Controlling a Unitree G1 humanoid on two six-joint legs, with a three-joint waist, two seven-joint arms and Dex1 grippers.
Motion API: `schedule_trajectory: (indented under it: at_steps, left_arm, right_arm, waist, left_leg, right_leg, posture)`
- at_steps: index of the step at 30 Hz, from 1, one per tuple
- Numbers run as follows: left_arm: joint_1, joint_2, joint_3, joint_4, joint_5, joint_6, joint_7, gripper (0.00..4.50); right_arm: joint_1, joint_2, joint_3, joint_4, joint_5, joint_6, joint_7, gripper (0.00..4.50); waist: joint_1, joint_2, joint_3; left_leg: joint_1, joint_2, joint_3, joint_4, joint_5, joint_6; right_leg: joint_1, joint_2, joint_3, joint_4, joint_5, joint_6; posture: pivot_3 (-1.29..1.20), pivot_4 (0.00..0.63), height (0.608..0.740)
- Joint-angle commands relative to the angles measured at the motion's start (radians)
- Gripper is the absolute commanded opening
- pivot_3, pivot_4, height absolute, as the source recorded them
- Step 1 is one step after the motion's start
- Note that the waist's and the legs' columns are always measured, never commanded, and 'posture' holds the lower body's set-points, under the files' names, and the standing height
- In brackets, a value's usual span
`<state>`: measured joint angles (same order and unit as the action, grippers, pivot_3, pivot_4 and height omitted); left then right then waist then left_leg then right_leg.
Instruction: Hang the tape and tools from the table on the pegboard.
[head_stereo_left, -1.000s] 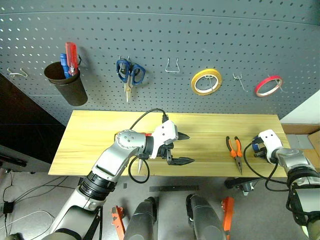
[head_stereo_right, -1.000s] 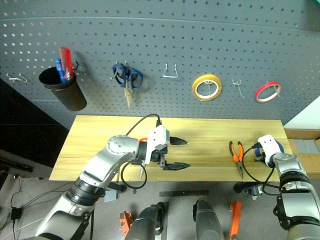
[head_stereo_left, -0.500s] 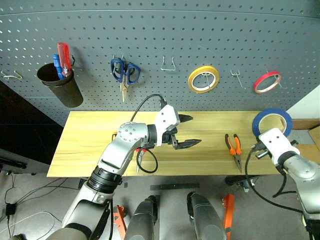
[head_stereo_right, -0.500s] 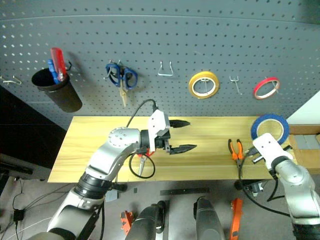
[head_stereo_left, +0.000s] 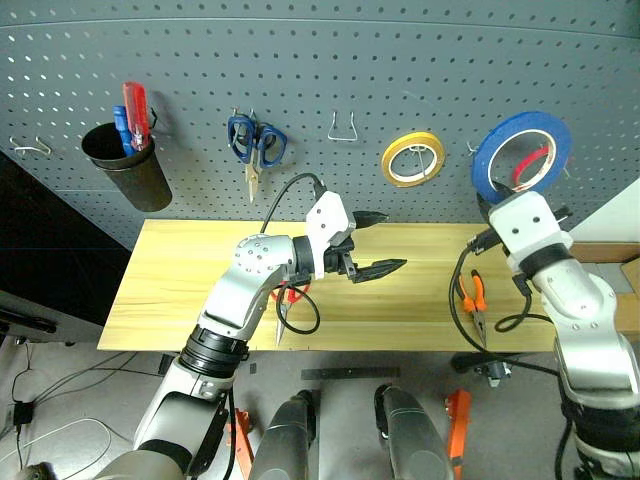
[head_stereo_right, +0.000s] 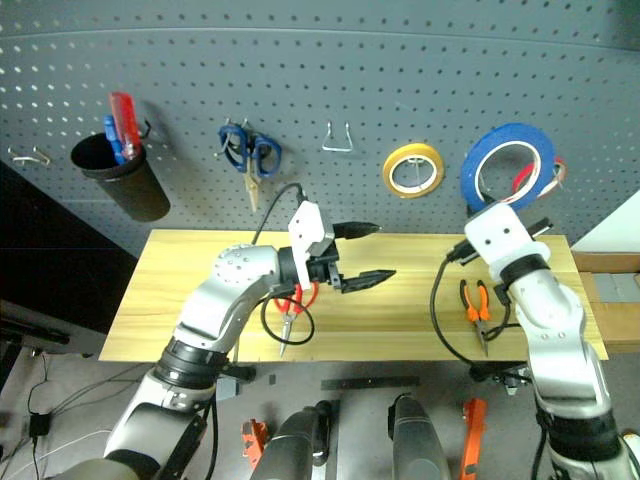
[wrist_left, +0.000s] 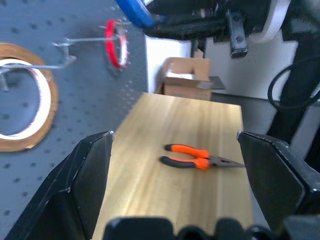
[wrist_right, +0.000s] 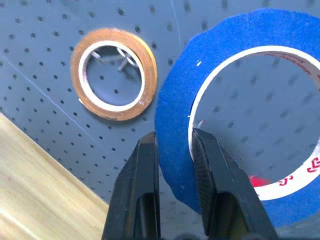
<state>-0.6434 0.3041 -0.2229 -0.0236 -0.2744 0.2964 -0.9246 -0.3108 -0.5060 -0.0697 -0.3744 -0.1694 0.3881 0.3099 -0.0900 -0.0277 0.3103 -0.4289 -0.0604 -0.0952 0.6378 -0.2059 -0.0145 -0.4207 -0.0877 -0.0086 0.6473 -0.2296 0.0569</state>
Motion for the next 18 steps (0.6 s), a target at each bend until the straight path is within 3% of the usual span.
schedule_trajectory:
  at_steps: [1, 7, 13, 18]
  left_arm:
    - [-0.03, -0.021, 0.02, -0.017, -0.024, -0.008, 0.007, 4.26]
    - [-0.037, -0.031, 0.023, -0.009, -0.017, -0.014, 0.005, 4.26]
    - [-0.026, 0.025, 0.011, 0.03, 0.046, -0.074, -0.017, 4.26]
    - [-0.054, 0.096, 0.022, 0.135, 0.081, -0.144, -0.062, 4.26]
  right_arm:
    - [-0.064, 0.008, -0.011, 0.127, 0.046, -0.078, 0.02, 0.39]
    - [-0.162, 0.028, 0.012, 0.349, 0.07, -0.195, 0.024, 0.39]
    - [-0.029, 0.056, 0.032, 0.208, 0.08, -0.163, 0.034, 2.36]
    - [0.085, 0.1, 0.005, -0.01, 0.129, 0.066, 0.026, 4.1]
  waist:
    - [0.0, 0.0, 0.0]
    - [-0.006, 0.0, 0.0]
    - [-0.005, 0.0, 0.0]
    - [-0.004, 0.001, 0.0]
  left_leg:
    - [0.0, 0.0, 0.0, 0.0, 0.0, 0.0]
    - [-0.001, 0.0, 0.0, 0.001, 0.0, 0.0]
    - [-0.001, 0.0, -0.001, 0.002, 0.0, 0.0]
    - [-0.001, 0.0, 0.0, 0.003, 0.0, 0.0]
  right_leg:
    - [0.0, 0.0, 0.0, 0.0, 0.0, 0.0]
    - [-0.001, 0.0, 0.0, 0.001, 0.0, 0.0]
    - [-0.001, 0.0, -0.001, 0.003, 0.0, 0.0]
    - [-0.001, 0.0, 0.0, 0.004, 0.0, 0.0]
  posture:
    - [-0.23, 0.305, 0.74]
    - [-0.21, 0.3, 0.74]
    - [-0.21, 0.298, 0.74]
    - [-0.22, 0.304, 0.74]
